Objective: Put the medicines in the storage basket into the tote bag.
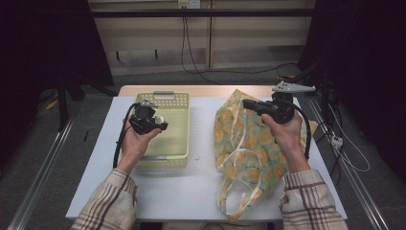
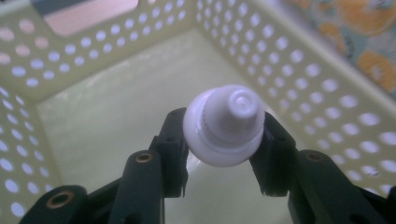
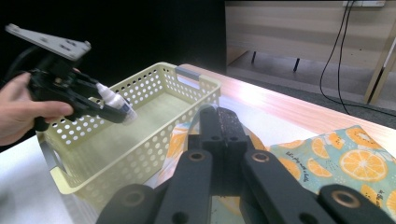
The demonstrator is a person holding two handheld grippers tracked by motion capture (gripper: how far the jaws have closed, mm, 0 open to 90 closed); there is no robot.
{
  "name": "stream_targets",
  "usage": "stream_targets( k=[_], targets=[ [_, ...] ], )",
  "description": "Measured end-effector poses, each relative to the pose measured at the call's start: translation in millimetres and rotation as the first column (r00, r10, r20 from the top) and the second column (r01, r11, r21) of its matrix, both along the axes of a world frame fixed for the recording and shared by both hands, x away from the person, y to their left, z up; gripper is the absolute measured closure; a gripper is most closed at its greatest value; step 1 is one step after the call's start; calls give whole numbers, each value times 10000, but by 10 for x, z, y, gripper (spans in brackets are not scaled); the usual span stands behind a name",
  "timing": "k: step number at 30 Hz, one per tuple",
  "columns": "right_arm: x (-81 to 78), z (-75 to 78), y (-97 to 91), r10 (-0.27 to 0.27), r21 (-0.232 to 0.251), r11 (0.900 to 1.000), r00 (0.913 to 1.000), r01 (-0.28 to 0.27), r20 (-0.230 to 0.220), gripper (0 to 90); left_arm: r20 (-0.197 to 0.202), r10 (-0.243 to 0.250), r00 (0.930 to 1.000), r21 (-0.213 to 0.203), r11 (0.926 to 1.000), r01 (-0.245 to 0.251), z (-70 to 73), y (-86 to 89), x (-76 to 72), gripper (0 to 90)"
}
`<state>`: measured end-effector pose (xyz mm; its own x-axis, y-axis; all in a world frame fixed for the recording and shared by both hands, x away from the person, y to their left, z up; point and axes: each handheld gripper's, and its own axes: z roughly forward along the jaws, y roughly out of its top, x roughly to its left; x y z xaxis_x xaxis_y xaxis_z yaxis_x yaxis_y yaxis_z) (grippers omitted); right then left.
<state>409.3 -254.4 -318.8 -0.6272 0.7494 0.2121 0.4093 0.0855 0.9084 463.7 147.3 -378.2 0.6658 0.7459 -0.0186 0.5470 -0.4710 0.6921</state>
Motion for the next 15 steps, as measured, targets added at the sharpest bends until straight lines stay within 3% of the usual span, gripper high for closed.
stream_targets(
  k=[5, 12, 15],
  targets=[
    [1, -3, 8, -13, -25, 10000, 10000, 13, -34, 900, 534, -561, 9970, -595, 9965, 592, 168, -144, -200, 600],
    [-4, 10, -7, -12, -49, 10000, 10000, 12, -4, 900, 894, -1387, 9863, -999, 9840, 1474, 251, -295, -382, 600],
    [-2, 24, -19, -42, 40, 10000, 10000, 42, 42, 900, 925, -1728, 9806, -985, 9784, 1817, 267, -349, -443, 601]
  ],
)
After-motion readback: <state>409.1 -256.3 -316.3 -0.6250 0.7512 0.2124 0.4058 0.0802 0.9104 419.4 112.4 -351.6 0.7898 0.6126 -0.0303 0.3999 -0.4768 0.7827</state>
